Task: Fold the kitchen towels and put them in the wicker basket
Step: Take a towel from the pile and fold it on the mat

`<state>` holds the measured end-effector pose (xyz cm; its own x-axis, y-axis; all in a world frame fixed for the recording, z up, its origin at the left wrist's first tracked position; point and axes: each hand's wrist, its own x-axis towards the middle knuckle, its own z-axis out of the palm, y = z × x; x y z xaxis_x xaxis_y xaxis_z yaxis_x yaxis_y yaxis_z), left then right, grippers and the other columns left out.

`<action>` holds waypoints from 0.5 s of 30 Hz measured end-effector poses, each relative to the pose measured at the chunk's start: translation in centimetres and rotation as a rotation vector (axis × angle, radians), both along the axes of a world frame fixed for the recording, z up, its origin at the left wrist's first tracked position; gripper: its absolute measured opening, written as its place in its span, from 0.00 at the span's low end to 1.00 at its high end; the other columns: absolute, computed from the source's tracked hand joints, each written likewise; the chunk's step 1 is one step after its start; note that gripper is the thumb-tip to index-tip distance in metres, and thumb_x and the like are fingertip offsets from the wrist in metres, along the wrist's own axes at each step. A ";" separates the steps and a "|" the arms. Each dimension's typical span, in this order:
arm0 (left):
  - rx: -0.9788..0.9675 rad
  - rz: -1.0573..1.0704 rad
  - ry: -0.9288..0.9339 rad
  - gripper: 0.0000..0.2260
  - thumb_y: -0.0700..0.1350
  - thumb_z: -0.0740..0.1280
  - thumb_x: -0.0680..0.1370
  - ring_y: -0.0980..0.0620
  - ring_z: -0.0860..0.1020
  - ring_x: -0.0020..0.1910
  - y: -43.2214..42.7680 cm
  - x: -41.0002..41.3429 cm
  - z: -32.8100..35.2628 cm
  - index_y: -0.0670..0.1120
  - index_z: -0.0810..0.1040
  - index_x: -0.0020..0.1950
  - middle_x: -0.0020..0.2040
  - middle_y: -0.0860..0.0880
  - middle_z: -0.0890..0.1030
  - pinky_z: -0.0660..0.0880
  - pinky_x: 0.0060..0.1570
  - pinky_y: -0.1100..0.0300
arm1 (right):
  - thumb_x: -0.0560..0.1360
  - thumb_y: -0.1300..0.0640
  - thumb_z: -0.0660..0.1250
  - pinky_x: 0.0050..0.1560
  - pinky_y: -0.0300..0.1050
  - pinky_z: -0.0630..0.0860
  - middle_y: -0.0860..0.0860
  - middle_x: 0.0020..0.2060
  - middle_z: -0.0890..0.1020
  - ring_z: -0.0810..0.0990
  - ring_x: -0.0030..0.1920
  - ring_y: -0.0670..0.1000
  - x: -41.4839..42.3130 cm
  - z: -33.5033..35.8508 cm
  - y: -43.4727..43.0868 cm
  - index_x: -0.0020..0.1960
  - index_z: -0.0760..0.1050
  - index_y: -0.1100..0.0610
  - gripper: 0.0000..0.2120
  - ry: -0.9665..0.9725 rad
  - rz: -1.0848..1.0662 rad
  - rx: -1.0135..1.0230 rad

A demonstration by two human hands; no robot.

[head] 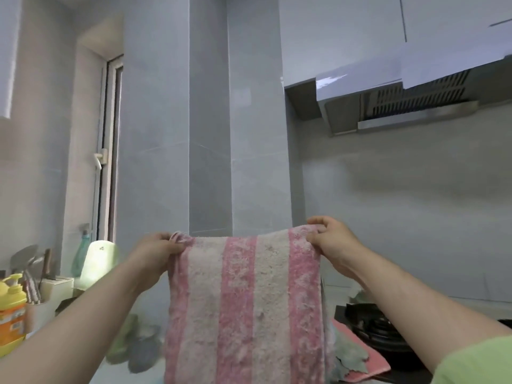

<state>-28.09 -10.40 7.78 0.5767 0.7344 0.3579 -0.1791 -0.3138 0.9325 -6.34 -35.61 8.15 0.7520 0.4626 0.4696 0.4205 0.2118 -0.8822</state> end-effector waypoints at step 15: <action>-0.243 0.047 -0.124 0.08 0.36 0.62 0.80 0.47 0.82 0.37 -0.1 -2.1 1.8 0.37 0.81 0.52 0.41 0.42 0.84 0.81 0.34 0.56 | 0.78 0.71 0.61 0.37 0.46 0.75 0.57 0.40 0.77 0.76 0.36 0.52 -2.8 2.2 -0.5 0.50 0.72 0.62 0.07 0.365 0.124 0.152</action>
